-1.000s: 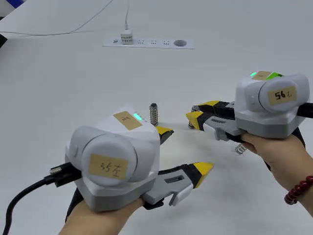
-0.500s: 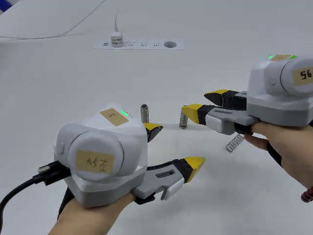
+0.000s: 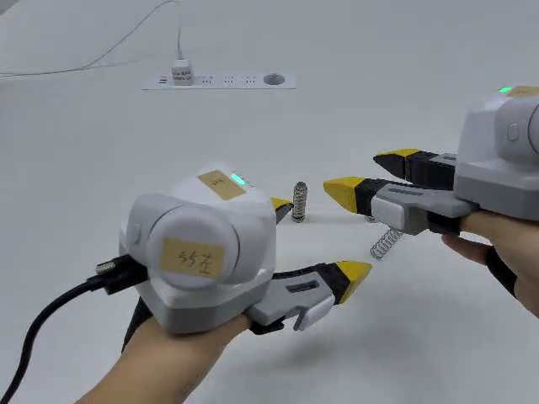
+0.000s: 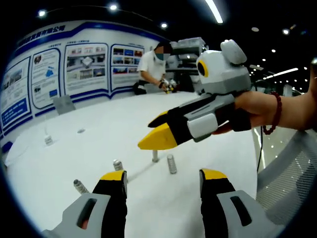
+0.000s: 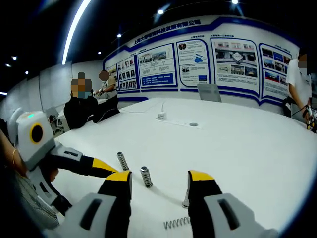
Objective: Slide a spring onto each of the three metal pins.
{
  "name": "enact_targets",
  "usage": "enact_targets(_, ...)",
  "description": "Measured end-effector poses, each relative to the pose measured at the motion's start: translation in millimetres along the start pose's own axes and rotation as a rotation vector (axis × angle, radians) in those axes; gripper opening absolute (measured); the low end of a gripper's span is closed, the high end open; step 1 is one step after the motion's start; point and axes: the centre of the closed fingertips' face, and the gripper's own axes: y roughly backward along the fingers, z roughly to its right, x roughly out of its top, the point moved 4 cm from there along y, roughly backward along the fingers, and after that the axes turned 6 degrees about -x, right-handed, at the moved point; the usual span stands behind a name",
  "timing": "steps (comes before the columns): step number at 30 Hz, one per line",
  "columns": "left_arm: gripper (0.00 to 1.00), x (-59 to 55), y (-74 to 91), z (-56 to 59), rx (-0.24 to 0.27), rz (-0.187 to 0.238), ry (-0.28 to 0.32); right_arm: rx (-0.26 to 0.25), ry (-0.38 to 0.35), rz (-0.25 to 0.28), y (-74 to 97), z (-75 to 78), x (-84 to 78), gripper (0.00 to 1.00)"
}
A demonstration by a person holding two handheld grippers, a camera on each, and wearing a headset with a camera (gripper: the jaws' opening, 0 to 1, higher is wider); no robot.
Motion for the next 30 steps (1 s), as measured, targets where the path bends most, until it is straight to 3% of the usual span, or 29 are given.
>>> enact_targets(19,0.49,-7.0,-46.7,6.9,-0.048,-0.039,0.001,-0.087,-0.06,0.006,38.9,33.3,-8.7,0.51)
enact_targets(21,0.47,-7.6,-50.3,7.4,-0.053,-0.04,0.026,-0.091,-0.062,0.006,43.0,37.1,-9.3,0.5)
enact_targets(25,0.43,-6.5,-57.3,8.1,-0.051,-0.032,0.019,-0.09,-0.063,0.012,49.8,42.9,-10.7,0.5)
enact_targets(30,0.36,-13.3,-68.0,7.0,-0.053,-0.06,0.002,-0.082,-0.058,0.022,56.5,45.0,-12.0,0.5)
